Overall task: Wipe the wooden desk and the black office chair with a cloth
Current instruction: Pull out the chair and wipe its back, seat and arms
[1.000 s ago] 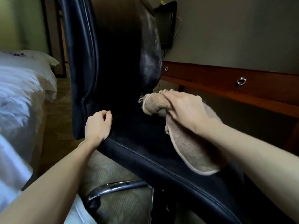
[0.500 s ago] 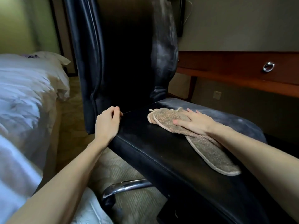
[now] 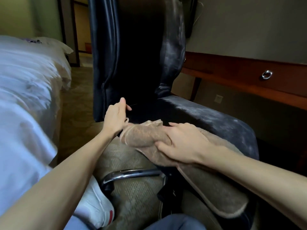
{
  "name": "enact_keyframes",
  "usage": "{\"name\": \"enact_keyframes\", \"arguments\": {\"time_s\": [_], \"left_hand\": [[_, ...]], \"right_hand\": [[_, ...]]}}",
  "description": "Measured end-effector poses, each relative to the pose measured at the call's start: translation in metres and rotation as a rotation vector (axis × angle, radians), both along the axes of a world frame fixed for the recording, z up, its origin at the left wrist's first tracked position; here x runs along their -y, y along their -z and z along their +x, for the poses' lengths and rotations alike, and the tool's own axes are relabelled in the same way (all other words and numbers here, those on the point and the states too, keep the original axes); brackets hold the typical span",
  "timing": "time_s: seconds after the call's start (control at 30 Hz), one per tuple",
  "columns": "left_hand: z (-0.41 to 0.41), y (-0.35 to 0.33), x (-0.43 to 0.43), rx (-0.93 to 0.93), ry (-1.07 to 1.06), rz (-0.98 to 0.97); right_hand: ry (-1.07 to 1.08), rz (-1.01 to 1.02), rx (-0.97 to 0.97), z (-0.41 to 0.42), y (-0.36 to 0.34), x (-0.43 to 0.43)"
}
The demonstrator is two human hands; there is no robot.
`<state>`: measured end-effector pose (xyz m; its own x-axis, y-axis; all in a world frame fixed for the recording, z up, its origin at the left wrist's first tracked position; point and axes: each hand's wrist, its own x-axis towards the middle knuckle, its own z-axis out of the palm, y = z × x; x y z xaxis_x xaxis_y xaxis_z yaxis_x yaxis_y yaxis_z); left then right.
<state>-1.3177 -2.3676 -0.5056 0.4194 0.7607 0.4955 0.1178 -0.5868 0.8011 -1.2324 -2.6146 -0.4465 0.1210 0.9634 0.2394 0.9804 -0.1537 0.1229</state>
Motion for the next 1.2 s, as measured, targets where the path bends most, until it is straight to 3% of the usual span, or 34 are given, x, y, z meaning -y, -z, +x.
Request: {"name": "enact_keyframes", "arguments": {"time_s": [0.13, 0.33, 0.4, 0.53, 0.67, 0.83, 0.9, 1.03, 1.17, 1.2], "left_hand": [[-0.017, -0.010, -0.010, -0.030, 0.093, -0.168], [-0.018, -0.011, -0.005, 0.018, 0.126, -0.258], [-0.017, -0.012, -0.004, 0.047, 0.146, -0.307], [-0.021, -0.009, -0.009, 0.111, 0.216, -0.416], [-0.016, -0.008, -0.006, 0.179, 0.253, -0.482], [-0.011, -0.008, -0.004, 0.311, 0.291, -0.569], [-0.016, -0.007, -0.005, 0.349, 0.284, -0.571], [-0.020, -0.008, -0.002, 0.306, 0.371, -0.543], [-0.017, -0.010, 0.001, 0.334, 0.405, -0.542], [-0.017, -0.010, 0.000, 0.337, 0.383, -0.556]], "right_hand": [[-0.087, 0.004, 0.093, -0.013, -0.014, 0.010], [0.068, 0.501, 0.003, 0.026, -0.043, -0.048], [0.162, 0.400, -0.042, 0.042, -0.043, -0.083], [0.155, -0.083, -0.168, 0.038, -0.005, -0.127], [0.070, -0.020, -0.086, 0.027, 0.003, -0.116], [-0.299, 0.092, -0.013, -0.018, -0.011, -0.065], [-0.277, 0.126, -0.017, -0.019, -0.019, -0.063], [-0.086, 0.432, -0.003, 0.009, -0.038, -0.096], [0.031, -0.012, -0.203, 0.014, -0.013, -0.137], [0.053, -0.045, -0.245, 0.014, -0.002, -0.142]]}}
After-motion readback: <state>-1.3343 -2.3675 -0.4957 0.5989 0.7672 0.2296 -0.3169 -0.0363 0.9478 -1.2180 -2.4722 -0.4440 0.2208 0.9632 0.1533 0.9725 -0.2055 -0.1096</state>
